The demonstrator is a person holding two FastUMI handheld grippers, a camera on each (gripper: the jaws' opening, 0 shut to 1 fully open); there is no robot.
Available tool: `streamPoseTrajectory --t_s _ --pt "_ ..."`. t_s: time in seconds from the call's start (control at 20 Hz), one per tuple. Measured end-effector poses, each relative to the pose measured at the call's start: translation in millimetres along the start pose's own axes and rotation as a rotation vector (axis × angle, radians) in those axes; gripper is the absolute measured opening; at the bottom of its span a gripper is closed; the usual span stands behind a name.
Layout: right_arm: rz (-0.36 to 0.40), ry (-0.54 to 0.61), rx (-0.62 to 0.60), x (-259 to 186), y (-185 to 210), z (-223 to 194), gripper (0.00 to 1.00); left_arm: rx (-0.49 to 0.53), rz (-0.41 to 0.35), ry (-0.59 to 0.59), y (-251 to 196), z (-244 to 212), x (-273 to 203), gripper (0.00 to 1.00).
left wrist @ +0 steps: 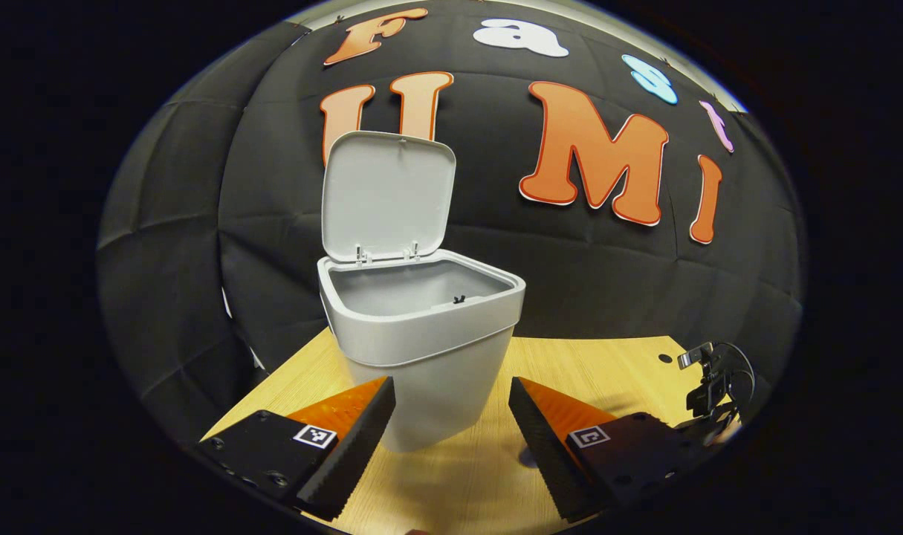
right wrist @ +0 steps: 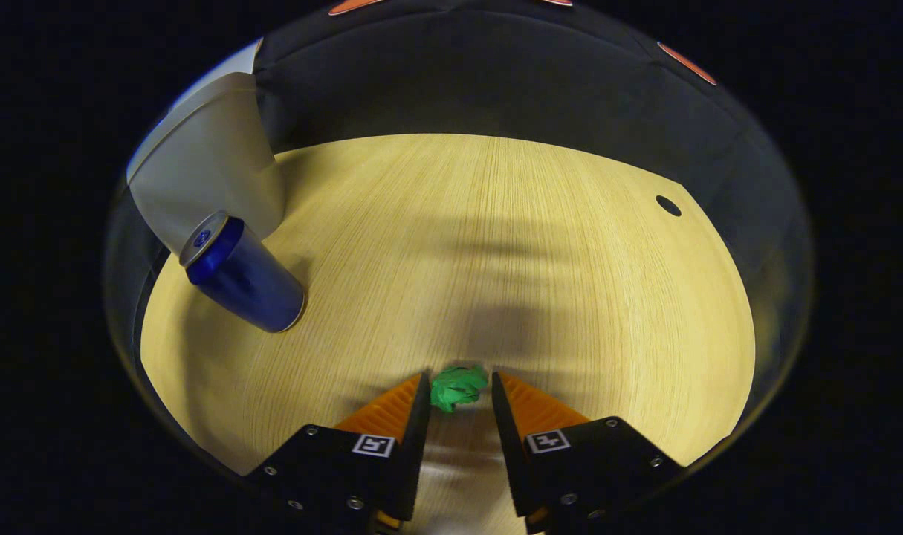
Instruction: Press the lid of the desktop garbage bin to open it, pick up the crumpled paper on the desktop and throw it into the bin, then pick up the pop can on the desktop and drop it into the bin, and finally close the garbage bin lid.
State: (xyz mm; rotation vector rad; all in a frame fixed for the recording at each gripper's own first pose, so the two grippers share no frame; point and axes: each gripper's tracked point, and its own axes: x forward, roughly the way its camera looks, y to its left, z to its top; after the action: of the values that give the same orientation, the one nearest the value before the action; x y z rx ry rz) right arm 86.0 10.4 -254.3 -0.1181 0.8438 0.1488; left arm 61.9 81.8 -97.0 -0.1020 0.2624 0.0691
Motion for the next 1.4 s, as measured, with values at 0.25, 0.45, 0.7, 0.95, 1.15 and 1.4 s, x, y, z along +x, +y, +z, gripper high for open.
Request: streamPoseTrajectory --t_s 0.25,0.45,0.7,0.95,1.15,1.4 --pt "-0.024 0.001 -0.009 3.6 -2.1 2.1 0.19 0.012 0.000 -0.010 0.2 4.1 -4.5 0.97" --pt "0.010 -0.130 0.033 -24.6 9.3 45.1 0.14 0.031 -0.006 -0.035 1.6 13.6 -14.6 0.97" --pt "0.061 -0.387 0.023 -111.8 38.2 152.3 0.13 0.020 -0.011 -0.088 10.6 35.4 -37.7 0.97" --pt "0.191 -0.586 -0.027 -197.0 115.5 246.7 0.13 0.029 0.011 -0.131 37.6 50.6 -63.9 0.97" --pt "0.256 -0.679 -0.196 -223.7 186.8 304.6 0.13 0.004 0.041 -0.139 63.6 52.7 -74.3 0.97" --pt "0.289 -0.585 -0.324 -181.2 264.8 327.1 0.13 -0.063 0.080 -0.136 99.7 49.7 -83.0 0.97"
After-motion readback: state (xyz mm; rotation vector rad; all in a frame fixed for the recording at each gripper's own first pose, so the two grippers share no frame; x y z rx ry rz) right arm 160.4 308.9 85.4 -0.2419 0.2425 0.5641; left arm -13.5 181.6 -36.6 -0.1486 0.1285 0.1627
